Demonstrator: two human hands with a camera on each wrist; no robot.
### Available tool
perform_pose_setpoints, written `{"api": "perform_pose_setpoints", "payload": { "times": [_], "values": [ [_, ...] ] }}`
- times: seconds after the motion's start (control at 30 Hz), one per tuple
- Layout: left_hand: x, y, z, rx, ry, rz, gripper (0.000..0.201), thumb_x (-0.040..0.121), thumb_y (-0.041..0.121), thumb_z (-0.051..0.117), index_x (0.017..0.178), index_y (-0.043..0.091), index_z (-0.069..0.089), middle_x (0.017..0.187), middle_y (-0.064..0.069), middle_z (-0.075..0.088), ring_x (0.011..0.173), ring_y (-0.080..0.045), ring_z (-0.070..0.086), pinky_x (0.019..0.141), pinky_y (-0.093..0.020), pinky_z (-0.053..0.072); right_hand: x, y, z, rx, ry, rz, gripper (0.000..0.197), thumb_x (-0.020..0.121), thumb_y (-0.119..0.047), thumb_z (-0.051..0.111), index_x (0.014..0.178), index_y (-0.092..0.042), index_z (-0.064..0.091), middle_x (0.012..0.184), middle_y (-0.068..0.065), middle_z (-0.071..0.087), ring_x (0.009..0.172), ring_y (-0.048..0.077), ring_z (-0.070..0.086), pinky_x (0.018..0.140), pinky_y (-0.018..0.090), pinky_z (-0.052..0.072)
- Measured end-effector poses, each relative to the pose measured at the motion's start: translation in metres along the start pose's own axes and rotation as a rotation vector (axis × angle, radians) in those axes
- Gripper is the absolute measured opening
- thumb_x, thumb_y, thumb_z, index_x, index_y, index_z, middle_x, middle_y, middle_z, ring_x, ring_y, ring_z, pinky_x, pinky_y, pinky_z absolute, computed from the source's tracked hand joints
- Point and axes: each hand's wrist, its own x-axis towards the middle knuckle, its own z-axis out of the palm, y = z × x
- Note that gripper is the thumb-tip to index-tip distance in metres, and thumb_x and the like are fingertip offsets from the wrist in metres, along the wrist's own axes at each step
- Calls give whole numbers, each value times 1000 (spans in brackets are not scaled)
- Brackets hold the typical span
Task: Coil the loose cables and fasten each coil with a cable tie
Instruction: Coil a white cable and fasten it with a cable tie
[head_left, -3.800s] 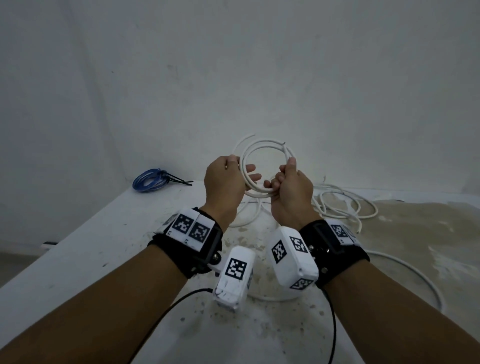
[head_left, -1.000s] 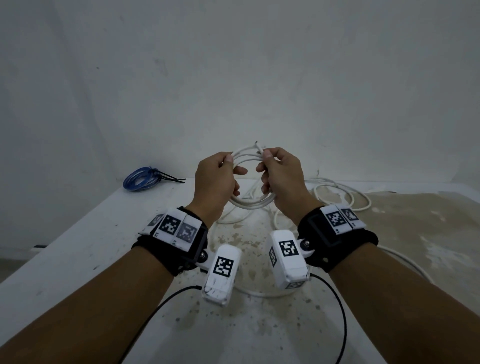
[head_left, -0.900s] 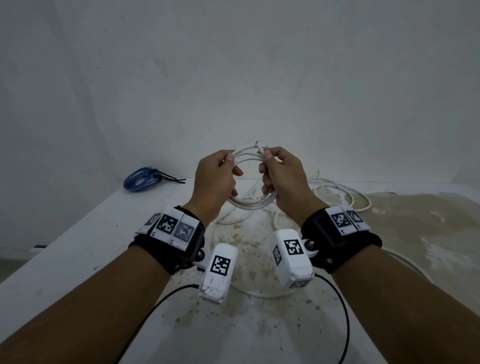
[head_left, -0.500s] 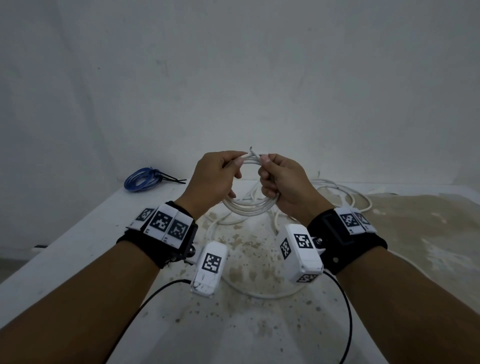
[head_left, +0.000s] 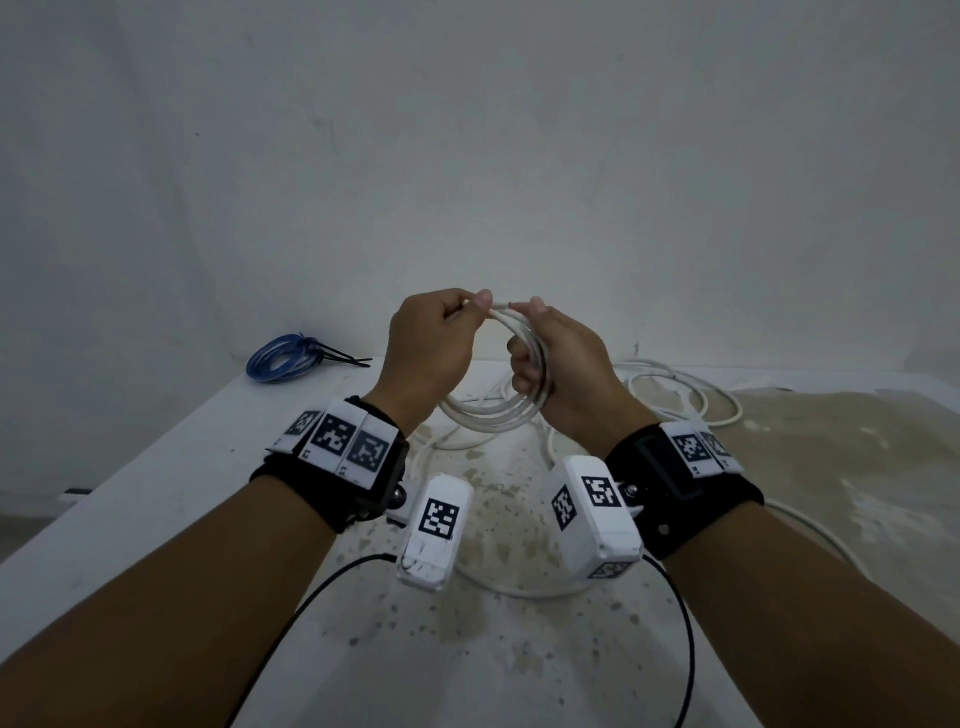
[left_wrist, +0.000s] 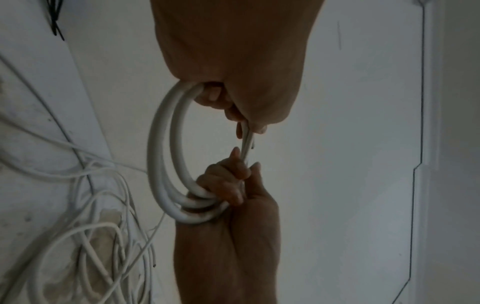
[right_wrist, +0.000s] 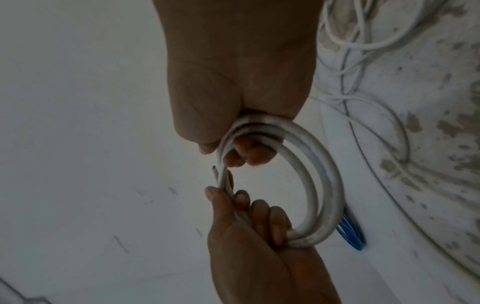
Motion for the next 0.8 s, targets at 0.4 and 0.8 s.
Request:
{"api": "perform_pose_setpoints", "payload": {
  "times": [0.4,0.8],
  "values": [
    [3,1,4,-155,38,-71,37,98,33,57,77,5,69,56,6,47,45,-5,36,51,-23,33,-2,4,-7,305,-65,295,52,101,-48,42,74,-9,64,49,-3,37,40,11,30,52,26,41],
    [1,8,6,-165,-48,-149,33,99,34,56,82,10,72,61,3,54,43,-8,37,43,-24,31,-6,6,2,449,40,286,44,101,-37,43,65,-13,51,46,-5,28,35,8,18,34,20,13]
  ]
}}
